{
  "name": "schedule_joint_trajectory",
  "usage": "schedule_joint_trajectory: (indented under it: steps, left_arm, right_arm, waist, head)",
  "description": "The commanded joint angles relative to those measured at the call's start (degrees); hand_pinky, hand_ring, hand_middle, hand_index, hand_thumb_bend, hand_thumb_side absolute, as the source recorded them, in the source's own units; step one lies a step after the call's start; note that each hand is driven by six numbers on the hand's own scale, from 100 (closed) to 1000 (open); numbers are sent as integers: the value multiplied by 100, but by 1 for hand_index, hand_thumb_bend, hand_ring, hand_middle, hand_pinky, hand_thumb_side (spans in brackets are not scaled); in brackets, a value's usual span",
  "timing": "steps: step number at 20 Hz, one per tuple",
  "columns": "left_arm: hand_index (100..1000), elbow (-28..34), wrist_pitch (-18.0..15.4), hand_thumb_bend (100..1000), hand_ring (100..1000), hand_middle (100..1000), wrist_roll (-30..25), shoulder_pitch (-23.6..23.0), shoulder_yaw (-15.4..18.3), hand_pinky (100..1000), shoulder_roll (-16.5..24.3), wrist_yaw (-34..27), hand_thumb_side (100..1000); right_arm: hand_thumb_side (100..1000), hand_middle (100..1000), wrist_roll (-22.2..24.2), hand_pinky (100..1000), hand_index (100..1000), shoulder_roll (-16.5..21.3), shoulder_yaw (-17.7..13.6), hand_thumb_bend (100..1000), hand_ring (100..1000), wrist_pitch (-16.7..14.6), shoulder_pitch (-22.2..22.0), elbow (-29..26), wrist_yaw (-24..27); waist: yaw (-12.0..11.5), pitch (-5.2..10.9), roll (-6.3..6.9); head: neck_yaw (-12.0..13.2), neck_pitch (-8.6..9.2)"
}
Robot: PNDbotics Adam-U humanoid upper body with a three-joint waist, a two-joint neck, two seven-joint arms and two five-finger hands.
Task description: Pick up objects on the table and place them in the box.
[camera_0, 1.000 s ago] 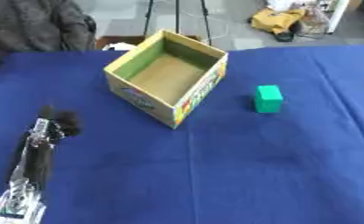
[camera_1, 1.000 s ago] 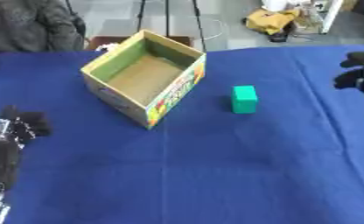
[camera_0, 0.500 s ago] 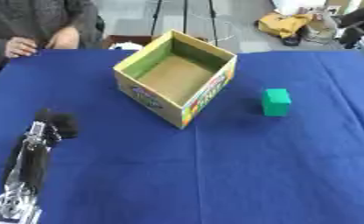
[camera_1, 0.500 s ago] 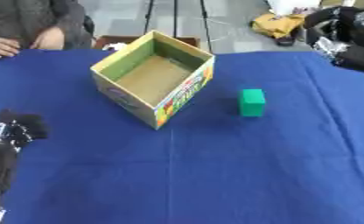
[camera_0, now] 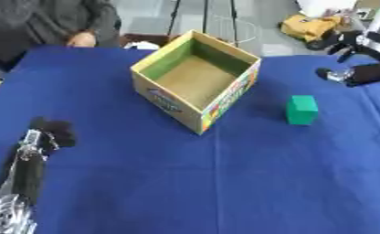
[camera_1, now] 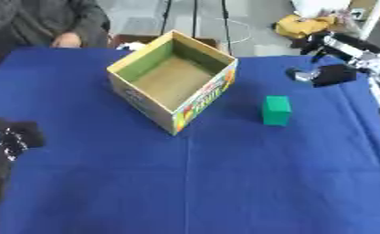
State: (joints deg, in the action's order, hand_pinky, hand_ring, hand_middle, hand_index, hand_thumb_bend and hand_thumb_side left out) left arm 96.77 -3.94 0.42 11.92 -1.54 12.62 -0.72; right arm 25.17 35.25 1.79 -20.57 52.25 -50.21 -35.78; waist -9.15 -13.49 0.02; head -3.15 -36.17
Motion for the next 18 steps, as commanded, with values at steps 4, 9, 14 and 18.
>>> schedule_joint_trajectory:
  steps: [4, 9, 14, 18]
  left_arm:
    - [692, 102, -12, 404, 614, 565, -26, 70, -9, 669, 115, -23, 1000]
    - [692, 100, -12, 404, 614, 565, -25, 65, -4, 669, 108, -22, 1000]
    - [692, 93, -10, 404, 613, 565, -22, 47, 5, 669, 105, -19, 1000]
    - [692, 87, -7, 406, 613, 565, -15, 33, 14, 669, 102, -21, 1000]
  right_arm:
    - [399, 871, -104, 766, 873, -19, -138, 340, 881, -254, 168, 366, -613]
    - [414, 871, -80, 771, 877, -29, -167, 344, 881, -344, 153, 469, -648]
    - [433, 865, -58, 770, 874, 19, -203, 325, 874, -396, 126, 405, -437]
    - [445, 856, 3, 767, 873, 105, -155, 328, 865, -496, 35, 192, -112]
  waist:
    - [-16, 67, 37]
    - [13, 66, 45]
    - [63, 87, 47]
    - [125, 118, 42]
  head:
    - [-64, 21]
    - [-59, 11]
    - [-54, -4]
    - [-51, -8]
